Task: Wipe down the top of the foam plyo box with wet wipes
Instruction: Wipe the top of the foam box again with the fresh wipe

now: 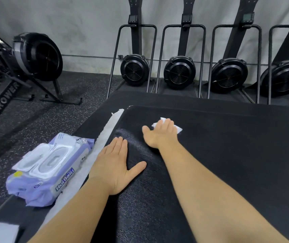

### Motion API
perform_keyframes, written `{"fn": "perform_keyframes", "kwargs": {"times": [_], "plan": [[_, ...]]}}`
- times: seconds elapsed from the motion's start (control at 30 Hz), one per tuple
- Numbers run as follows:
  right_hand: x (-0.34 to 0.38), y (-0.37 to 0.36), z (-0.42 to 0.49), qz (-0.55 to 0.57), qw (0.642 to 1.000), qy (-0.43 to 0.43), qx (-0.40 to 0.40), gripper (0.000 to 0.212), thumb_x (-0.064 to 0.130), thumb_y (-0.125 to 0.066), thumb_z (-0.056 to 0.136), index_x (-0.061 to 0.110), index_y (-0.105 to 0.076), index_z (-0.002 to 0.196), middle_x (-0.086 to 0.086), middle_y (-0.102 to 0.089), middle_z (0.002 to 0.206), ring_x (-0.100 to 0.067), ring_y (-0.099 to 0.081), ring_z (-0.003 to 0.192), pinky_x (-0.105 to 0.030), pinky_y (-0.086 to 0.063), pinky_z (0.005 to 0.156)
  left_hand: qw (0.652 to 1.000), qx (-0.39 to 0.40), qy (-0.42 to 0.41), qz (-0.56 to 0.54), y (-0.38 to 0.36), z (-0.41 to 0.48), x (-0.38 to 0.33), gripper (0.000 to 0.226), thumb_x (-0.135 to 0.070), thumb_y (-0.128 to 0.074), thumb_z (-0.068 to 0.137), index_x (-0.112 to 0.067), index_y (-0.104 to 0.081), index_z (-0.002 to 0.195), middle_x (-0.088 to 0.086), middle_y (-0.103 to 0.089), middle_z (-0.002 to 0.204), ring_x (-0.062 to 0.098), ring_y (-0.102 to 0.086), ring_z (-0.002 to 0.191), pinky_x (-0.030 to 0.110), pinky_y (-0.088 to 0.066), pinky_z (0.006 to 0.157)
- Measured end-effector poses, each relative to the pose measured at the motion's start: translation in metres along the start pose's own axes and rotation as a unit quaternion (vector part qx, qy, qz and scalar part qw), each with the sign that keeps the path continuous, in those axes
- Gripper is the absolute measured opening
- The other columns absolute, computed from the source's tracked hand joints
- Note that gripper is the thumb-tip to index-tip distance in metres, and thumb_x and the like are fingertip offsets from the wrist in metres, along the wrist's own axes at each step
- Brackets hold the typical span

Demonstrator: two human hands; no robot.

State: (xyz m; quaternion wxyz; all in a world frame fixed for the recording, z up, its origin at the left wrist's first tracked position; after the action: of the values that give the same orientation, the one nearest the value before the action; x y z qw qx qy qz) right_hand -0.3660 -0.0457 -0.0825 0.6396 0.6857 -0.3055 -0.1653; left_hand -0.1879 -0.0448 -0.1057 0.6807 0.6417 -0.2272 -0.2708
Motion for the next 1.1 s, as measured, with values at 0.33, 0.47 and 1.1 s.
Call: {"fn": "perform_keyframes", "kwargs": {"times": [0.33, 0.47, 1.1], "plan": [[-0.008, -0.002, -0.016, 0.028, 0.986, 0.157, 0.056, 0.061, 0.048, -0.020, 0.102, 0.014, -0.020, 0.153, -0.008, -0.023, 0.149, -0.024, -0.018, 0.140, -0.037, -0.018, 0.116, 1.000, 0.019, -0.001, 0.005, 0.000, 0.001, 0.000, 0.114, -0.086, 0.006, 0.067, -0.014, 0.001, 0.155, 0.002, 0.006, 0.163, 0.012, 0.011, 0.148, 0.031, 0.002, 0.121], [-0.070, 0.006, -0.024, 0.036, 0.991, 0.118, 0.041, 0.053, 0.049, -0.023, 0.101, 0.017, -0.028, 0.142, -0.001, -0.030, 0.126, -0.021, -0.027, 0.129, -0.037, -0.027, 0.107, 1.000, 0.021, -0.002, 0.019, 0.001, 0.000, -0.001, 0.116, -0.085, 0.008, 0.067, -0.011, -0.002, 0.155, 0.003, 0.003, 0.163, 0.014, 0.008, 0.149, 0.031, 0.001, 0.121], [0.037, -0.014, -0.036, 0.058, 0.992, 0.100, 0.056, 0.075, 0.059, -0.015, 0.099, 0.011, -0.013, 0.157, -0.011, -0.014, 0.159, -0.027, -0.007, 0.146, -0.040, -0.008, 0.120, 1.000, -0.008, -0.016, -0.016, -0.001, 0.001, 0.001, 0.113, -0.089, 0.006, 0.067, -0.019, 0.000, 0.156, -0.001, 0.001, 0.163, 0.012, 0.008, 0.149, 0.032, -0.001, 0.121]]}}
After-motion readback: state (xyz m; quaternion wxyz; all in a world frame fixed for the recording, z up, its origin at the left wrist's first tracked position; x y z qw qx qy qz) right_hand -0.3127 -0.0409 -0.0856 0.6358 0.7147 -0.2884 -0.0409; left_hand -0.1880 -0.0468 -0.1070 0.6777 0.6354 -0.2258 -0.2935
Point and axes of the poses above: each hand's wrist, its own z-axis towards the middle knuckle, its own y-axis out of the back of the hand, x = y × z, the point moved 3 cm from there along z, towards the middle knuckle
